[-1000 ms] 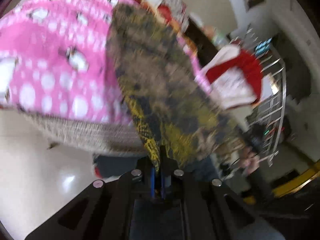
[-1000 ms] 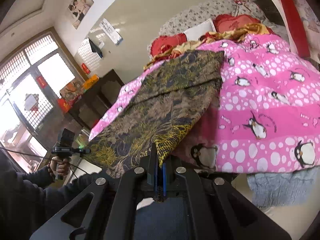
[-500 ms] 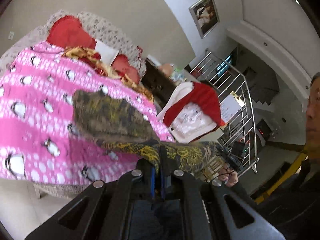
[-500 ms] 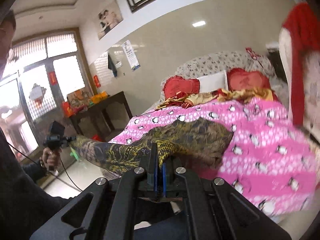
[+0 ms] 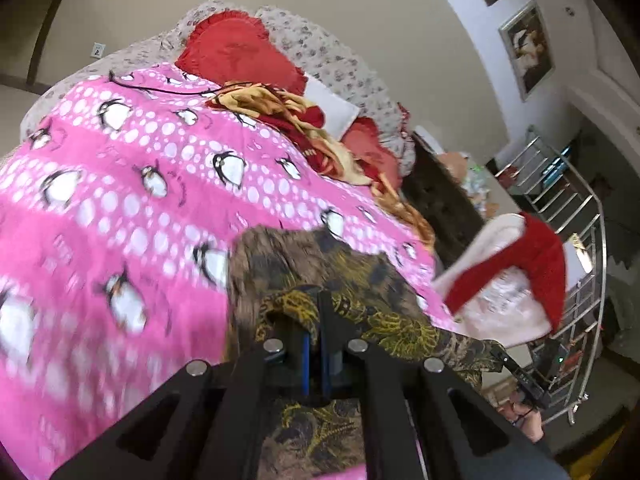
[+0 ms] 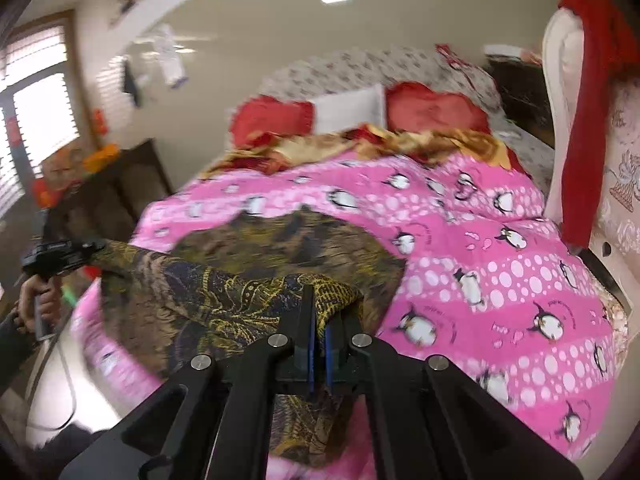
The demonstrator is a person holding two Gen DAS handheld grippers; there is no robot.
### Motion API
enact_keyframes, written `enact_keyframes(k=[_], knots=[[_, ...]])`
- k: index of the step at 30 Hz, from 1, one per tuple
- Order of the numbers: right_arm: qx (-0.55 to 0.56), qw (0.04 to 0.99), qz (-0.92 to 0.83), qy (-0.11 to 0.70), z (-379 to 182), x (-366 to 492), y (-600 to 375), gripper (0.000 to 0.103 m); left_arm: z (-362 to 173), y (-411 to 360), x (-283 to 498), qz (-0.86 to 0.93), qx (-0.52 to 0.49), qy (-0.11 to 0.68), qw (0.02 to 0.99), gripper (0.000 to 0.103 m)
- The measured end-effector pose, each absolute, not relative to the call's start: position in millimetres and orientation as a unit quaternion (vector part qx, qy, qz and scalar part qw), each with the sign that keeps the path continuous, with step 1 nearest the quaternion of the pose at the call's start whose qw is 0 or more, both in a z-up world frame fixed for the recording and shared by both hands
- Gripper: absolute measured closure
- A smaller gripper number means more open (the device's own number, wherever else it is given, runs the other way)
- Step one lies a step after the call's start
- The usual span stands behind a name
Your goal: Fold small clothes
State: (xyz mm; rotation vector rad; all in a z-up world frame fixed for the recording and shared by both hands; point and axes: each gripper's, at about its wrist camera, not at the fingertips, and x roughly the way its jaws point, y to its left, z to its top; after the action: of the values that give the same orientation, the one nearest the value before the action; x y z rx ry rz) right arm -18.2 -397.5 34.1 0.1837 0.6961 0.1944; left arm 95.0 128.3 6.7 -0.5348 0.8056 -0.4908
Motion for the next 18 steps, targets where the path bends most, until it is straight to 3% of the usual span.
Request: enact_keyframes(k=[1,9,18], knots=[[0.090,0.930,0.087,0.345,31,-10,-398,0.097,5,121,108,-0.228,-0.241,0.385,0.861,0.100],[0.086,0.902,0.039,0.421,-17,83,-398,0.097,-43,97,177,-0.184,-0.207,0.439,0.855,0.100],[0.100,0.874,0.012,0.476,-67,129,-400,0.097,-84,89,188,-0.143,-0.176,0.476,0.850,0.096]])
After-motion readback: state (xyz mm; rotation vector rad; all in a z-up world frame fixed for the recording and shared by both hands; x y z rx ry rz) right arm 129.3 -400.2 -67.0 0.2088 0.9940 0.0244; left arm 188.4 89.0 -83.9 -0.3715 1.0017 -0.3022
